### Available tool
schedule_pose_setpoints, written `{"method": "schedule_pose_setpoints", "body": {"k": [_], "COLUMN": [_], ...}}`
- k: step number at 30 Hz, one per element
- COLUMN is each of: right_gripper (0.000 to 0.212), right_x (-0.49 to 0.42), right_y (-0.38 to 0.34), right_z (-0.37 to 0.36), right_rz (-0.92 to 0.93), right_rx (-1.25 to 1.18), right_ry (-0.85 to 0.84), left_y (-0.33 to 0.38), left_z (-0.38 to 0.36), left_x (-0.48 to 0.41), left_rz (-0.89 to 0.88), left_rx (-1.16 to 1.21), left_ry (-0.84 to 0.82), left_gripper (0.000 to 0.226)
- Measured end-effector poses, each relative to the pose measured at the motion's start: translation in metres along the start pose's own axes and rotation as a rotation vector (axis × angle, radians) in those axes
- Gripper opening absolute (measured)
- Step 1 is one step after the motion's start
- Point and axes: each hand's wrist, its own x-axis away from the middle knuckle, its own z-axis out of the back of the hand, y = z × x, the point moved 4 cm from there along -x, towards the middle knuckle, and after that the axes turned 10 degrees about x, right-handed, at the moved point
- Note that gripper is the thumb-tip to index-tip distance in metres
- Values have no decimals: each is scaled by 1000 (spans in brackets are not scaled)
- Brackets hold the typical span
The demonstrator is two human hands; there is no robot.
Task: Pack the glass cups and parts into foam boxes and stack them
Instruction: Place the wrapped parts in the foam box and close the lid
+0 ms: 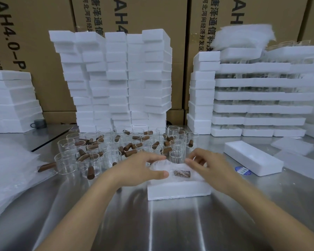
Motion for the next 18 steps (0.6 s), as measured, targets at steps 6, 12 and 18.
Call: {"method": "schedule_pose_setpoints", "body": {"k": [6, 12, 18], "right_gripper": [49, 57, 38], "right_x": [-5, 15, 9], "right_y": [78, 121, 111], "right_z": [38, 50, 62], "right_rz": [-489, -776, -677], "right_rx": [361, 526, 376], "right_ry": [200, -46, 243], "left_y": [4, 3, 3], "left_z": [-7, -7, -9], "left_x": [-3, -4, -3], "left_rz": [-57, -65, -78], "left_rx": [18, 65, 57], "left_ry": [92, 132, 155], "left_gripper": [72, 74, 71]}}
